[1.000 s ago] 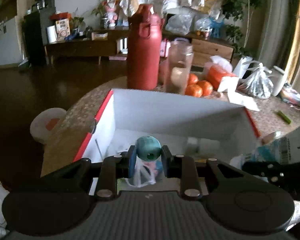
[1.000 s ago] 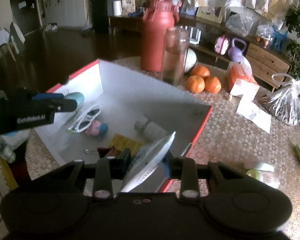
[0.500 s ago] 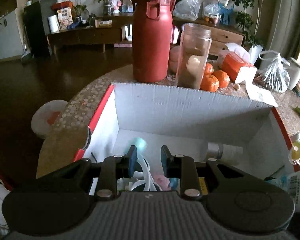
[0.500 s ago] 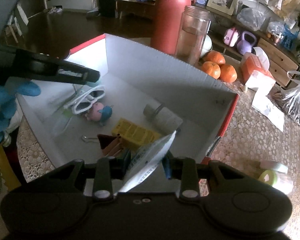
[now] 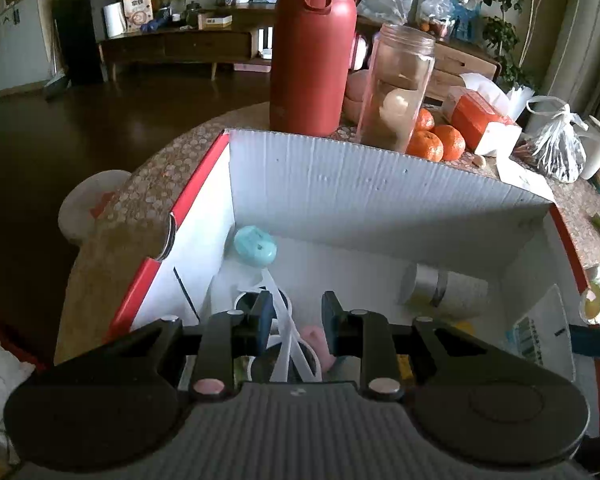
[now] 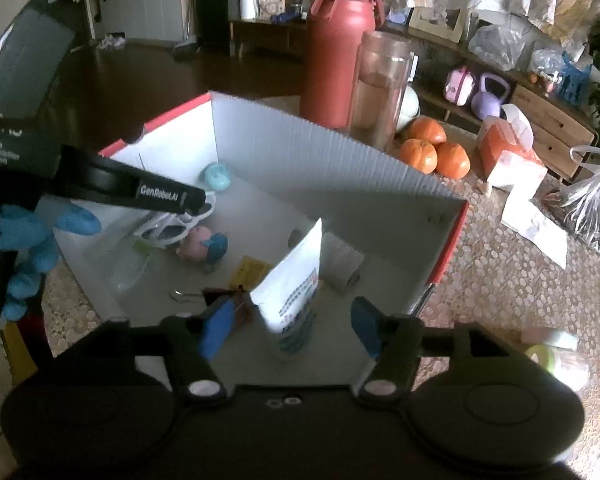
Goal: Organize rigid objects
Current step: 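Open the left gripper to drop the teal ball while the right gripper releases the tube in the box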
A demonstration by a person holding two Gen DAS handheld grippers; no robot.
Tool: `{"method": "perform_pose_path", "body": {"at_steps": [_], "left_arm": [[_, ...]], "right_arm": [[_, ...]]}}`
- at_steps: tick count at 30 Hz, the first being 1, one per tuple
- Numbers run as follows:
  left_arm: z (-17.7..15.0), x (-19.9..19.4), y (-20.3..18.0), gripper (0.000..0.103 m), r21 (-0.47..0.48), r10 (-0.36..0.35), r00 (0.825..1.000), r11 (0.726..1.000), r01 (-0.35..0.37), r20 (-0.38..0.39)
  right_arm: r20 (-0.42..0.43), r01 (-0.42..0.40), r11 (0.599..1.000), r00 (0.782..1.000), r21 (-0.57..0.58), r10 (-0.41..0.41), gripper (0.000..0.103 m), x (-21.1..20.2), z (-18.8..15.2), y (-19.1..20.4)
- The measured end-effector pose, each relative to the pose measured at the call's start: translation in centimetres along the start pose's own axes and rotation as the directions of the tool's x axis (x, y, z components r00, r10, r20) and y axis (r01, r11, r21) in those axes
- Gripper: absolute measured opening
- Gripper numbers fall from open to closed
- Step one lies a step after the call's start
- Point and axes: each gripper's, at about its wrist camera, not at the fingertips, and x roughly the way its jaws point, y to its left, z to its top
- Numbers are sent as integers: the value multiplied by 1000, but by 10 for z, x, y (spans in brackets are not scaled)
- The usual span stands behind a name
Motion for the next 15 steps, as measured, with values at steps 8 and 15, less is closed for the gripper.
{"method": "perform_pose_path", "body": {"at_steps": [8,15], "left_arm": [[-1,-16,-6,26,-2,-6,1000,1000,6,7],[-4,-37,-14,26,8,-17,999,1000,16,31]], "right_arm": [[51,-26,1000,998,15,26,81,-22,-5,-6],[88,-43,999,995,28,41,87,-46,-10,-13]]}}
